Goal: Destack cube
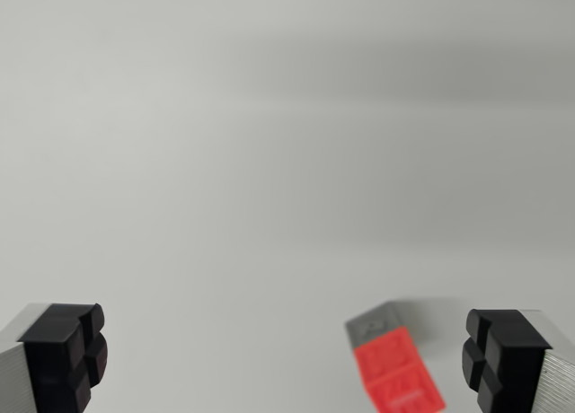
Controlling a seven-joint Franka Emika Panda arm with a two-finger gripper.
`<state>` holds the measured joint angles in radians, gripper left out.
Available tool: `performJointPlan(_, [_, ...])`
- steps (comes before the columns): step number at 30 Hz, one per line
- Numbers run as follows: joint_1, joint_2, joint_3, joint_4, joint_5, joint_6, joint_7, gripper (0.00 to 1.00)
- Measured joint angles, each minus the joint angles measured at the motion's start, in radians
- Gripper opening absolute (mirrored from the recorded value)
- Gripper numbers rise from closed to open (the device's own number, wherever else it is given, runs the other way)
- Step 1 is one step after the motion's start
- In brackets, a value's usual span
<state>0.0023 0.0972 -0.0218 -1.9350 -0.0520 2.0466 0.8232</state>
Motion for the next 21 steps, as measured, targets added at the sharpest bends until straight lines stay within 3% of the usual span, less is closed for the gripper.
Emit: performJointPlan(21, [-0.008, -0.038, -0.011, -0.097, 0.000, 0.057, -0.062, 1.00])
